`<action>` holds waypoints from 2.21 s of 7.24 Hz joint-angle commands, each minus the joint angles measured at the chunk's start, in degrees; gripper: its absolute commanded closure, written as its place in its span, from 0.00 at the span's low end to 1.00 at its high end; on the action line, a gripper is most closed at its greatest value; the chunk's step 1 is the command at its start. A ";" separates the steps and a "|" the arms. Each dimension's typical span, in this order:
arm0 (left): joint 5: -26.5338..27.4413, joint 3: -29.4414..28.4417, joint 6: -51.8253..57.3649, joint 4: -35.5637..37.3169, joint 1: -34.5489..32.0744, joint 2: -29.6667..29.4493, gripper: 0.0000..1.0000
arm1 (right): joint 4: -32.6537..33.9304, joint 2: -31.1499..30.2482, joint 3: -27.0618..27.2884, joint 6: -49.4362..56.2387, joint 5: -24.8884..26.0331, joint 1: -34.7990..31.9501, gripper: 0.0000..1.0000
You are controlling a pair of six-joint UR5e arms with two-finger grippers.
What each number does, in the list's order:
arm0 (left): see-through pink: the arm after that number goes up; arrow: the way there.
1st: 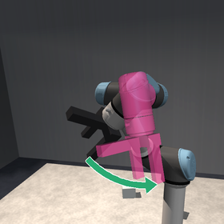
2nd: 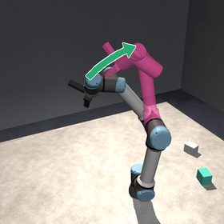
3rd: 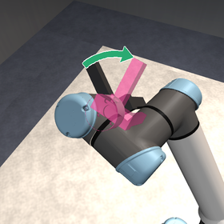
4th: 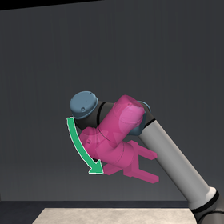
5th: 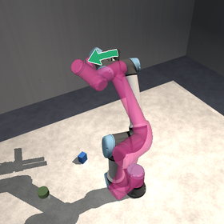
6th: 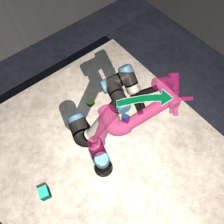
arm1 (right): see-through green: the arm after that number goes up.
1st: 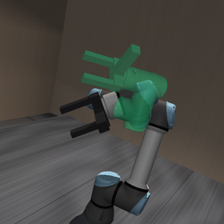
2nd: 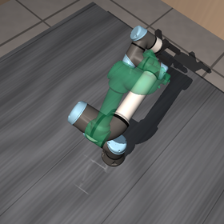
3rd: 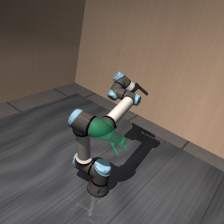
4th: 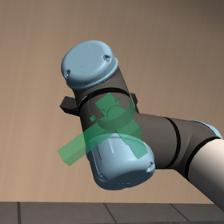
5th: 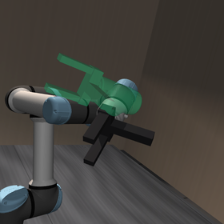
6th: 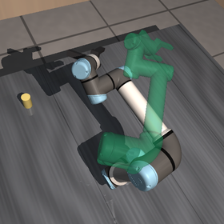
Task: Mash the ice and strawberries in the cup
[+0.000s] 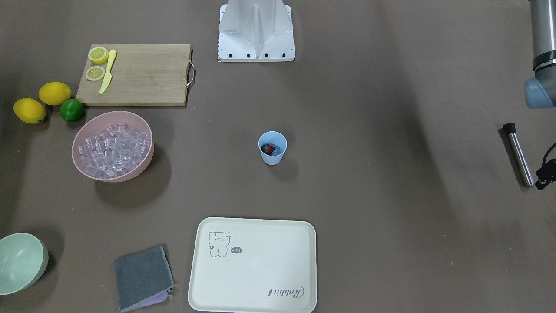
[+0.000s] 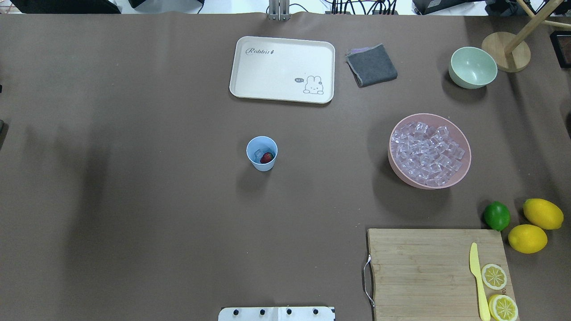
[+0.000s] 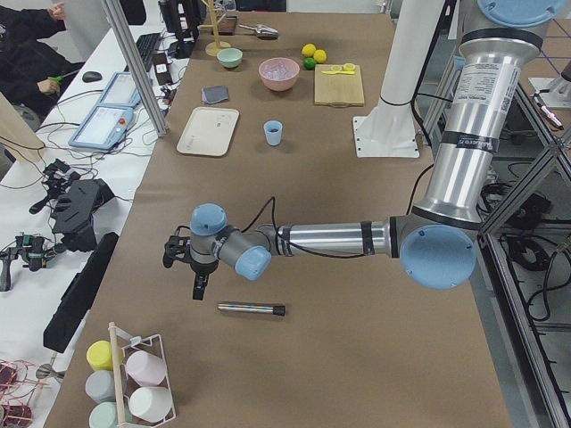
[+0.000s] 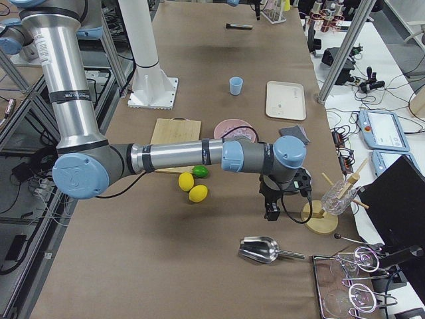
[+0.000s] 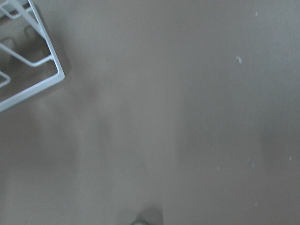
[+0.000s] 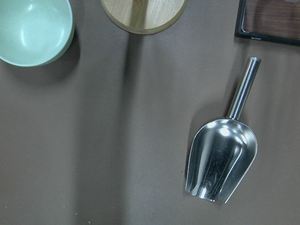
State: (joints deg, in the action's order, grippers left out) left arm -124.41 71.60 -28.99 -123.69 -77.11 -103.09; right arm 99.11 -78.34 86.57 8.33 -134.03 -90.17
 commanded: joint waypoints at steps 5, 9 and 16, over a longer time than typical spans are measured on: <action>-5.93 3.10 5.53 8.56 -9.46 -4.04 0.01 | 0.03 -0.06 -0.26 -0.07 -0.18 0.00 0.01; -11.90 10.62 6.66 18.60 -12.62 -2.99 0.01 | 0.03 0.12 -0.70 -0.16 0.08 1.13 0.01; -11.38 12.68 18.18 27.80 -15.35 1.13 0.01 | 0.03 0.30 -0.96 0.02 0.00 1.49 0.01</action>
State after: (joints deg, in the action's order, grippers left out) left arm -135.80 84.35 -10.91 -95.87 -92.48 -102.55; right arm 99.14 -77.91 85.79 8.21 -133.97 -88.72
